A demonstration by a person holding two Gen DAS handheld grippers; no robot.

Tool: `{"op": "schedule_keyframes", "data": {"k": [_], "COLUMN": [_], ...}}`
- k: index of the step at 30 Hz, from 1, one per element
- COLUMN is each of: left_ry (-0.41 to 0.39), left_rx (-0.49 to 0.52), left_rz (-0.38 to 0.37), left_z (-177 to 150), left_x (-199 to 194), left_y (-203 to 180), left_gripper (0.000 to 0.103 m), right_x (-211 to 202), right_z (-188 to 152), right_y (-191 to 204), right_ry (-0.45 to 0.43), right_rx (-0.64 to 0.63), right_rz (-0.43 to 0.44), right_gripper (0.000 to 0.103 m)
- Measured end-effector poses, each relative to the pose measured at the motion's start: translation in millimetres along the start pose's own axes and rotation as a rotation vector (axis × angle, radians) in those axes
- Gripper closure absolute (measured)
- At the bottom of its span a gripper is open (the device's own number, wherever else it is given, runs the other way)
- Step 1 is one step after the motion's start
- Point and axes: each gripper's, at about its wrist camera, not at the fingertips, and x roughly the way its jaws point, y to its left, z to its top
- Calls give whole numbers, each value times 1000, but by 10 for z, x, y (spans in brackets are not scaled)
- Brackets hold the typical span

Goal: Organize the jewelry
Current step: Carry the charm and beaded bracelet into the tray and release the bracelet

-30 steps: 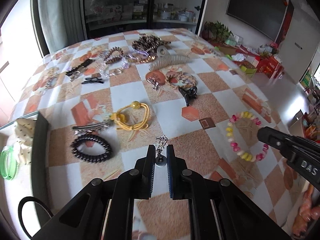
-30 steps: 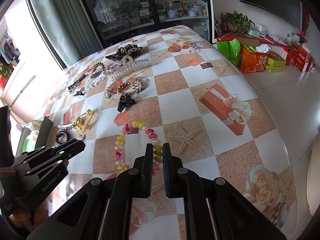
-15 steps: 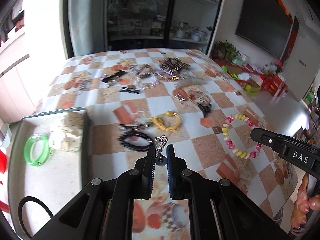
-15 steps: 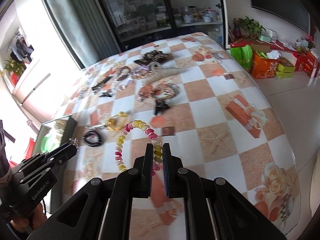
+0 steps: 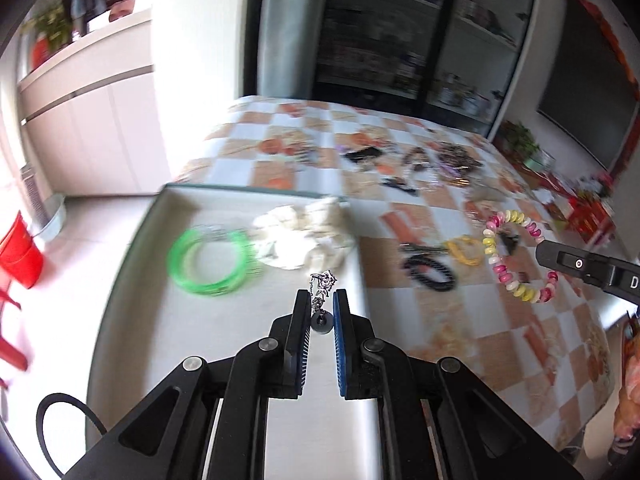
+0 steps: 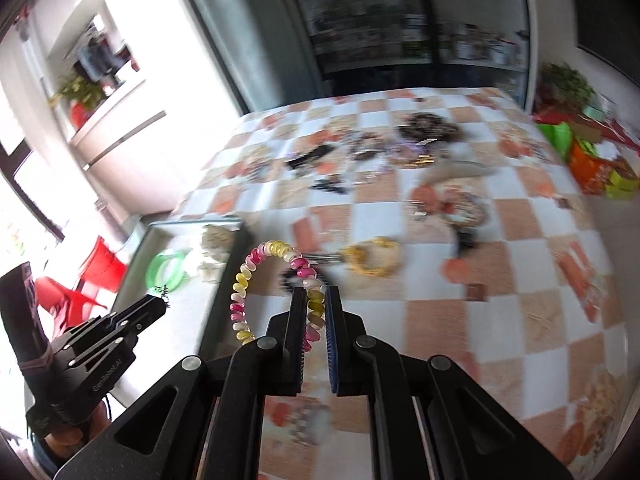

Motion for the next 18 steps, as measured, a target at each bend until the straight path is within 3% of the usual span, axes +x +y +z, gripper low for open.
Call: {"op": "schedule_keyframes", "data": {"k": [11,18], "left_ry": [65,116], "left_rx": [-80,-105], "left_rz": [99,132], "left_z": [-217,-241], "left_x": [147,316], "left_y": [698,864], "left_gripper": [89,89], "right_x": [682,1176], "right_z": [14,-56], "right_y": [1036,1362], "right_ry": [148,255], "right_rx": [-178,-234], "right_rz": [103,79], "right_gripper": [93,93]}}
